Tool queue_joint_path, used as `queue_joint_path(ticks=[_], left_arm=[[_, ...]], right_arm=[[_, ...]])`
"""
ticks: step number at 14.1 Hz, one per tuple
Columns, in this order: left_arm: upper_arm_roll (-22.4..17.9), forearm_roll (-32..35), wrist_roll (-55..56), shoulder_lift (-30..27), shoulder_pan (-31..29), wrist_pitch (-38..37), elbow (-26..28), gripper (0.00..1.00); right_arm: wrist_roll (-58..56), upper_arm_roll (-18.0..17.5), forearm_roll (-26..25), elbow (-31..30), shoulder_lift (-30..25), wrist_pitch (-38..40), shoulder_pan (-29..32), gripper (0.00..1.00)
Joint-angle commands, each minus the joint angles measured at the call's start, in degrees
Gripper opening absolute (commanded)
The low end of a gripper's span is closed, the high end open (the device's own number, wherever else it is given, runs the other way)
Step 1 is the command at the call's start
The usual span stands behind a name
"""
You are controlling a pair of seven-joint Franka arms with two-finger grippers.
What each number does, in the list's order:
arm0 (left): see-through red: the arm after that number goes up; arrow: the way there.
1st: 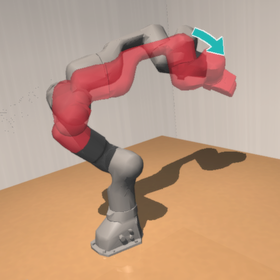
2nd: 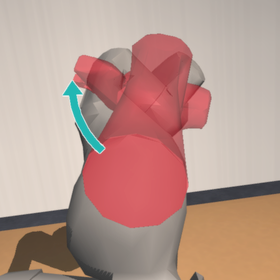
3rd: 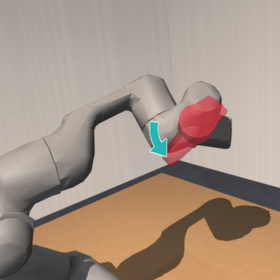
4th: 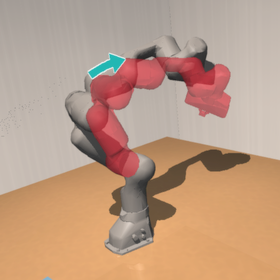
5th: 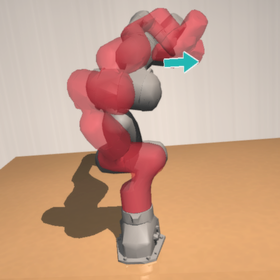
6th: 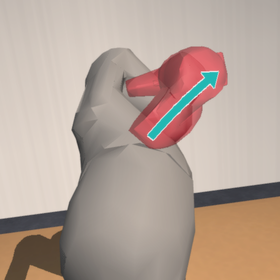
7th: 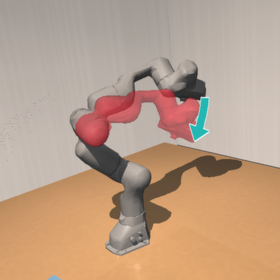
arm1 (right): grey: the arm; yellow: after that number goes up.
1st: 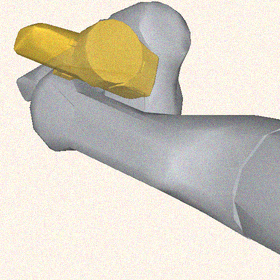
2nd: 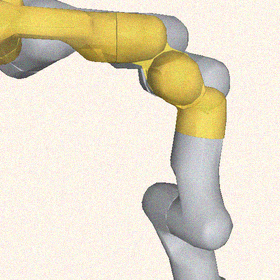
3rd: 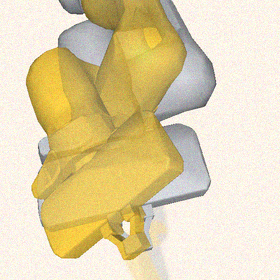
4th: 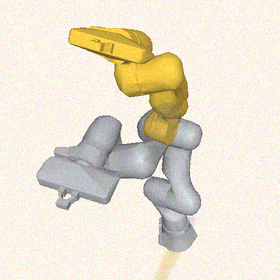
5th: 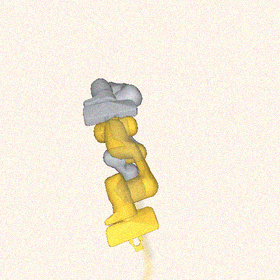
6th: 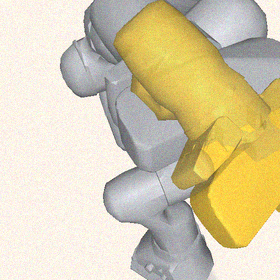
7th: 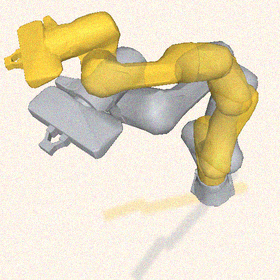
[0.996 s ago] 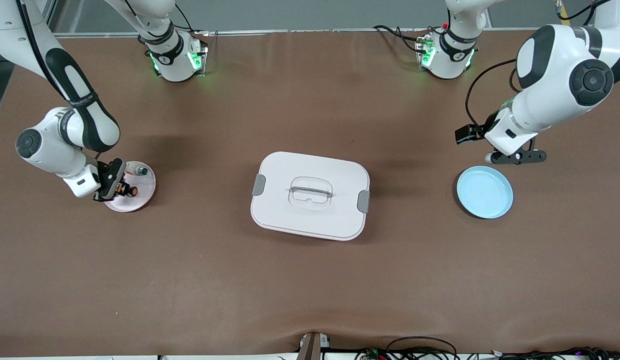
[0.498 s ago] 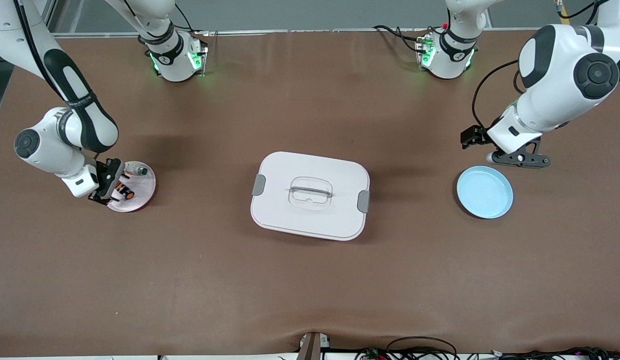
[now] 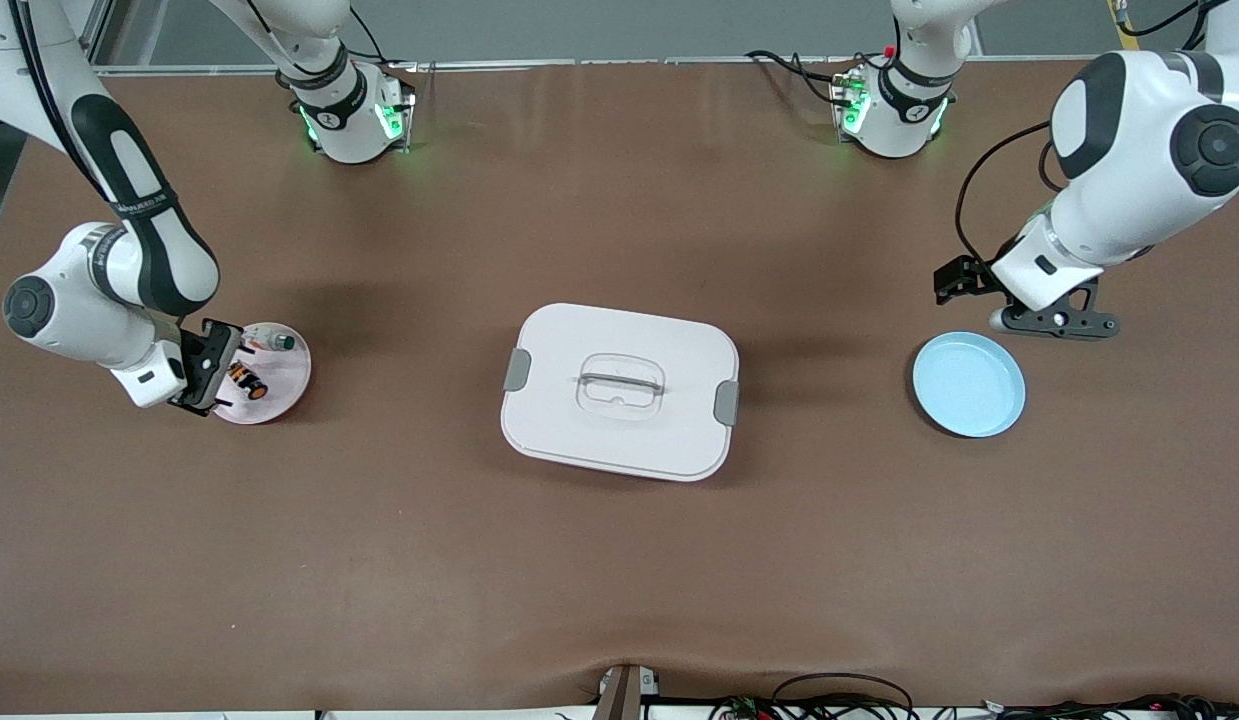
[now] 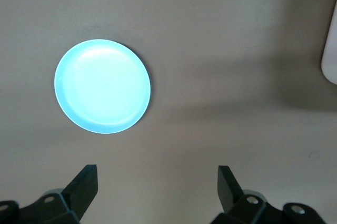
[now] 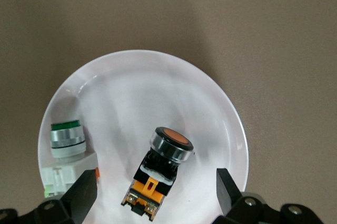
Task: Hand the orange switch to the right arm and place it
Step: 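Lower the orange switch onto the white plate and open the right gripper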
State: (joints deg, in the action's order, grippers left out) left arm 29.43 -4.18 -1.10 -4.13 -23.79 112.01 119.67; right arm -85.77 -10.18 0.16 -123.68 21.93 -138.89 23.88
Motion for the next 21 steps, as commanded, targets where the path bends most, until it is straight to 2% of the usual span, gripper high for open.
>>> queue_joint_path(ticks=[1,5,7,15,21], left_arm=[[0.5,0.7,0.0,-1.1,-0.8,0.0,-0.8,1.0],[0.3,0.7,0.0,-1.5,-1.0,-0.3,-2.0,1.0],[-0.1,0.7,0.0,-1.9,-1.1,-1.1,-3.2,1.0],[-0.1,0.7,1.7,-1.9,-2.3,-10.0,-12.3,1.0],[-0.2,0.7,2.8,-1.9,-2.3,-14.6,-17.6,1.0]], right_arm=[[5.5,-0.4,-0.6,1.5,-1.7,4.5,-1.4,1.0],[9.1,-0.4,-0.6,2.3,-4.3,7.9,-1.6,1.0],[14.2,-0.3,-0.6,4.1,-6.2,13.4,-1.6,1.0],[33.9,-0.3,-1.4,22.1,-6.7,37.4,-4.4,1.0],[51.2,-0.2,-1.6,31.6,-6.6,48.3,-7.3,1.0]])
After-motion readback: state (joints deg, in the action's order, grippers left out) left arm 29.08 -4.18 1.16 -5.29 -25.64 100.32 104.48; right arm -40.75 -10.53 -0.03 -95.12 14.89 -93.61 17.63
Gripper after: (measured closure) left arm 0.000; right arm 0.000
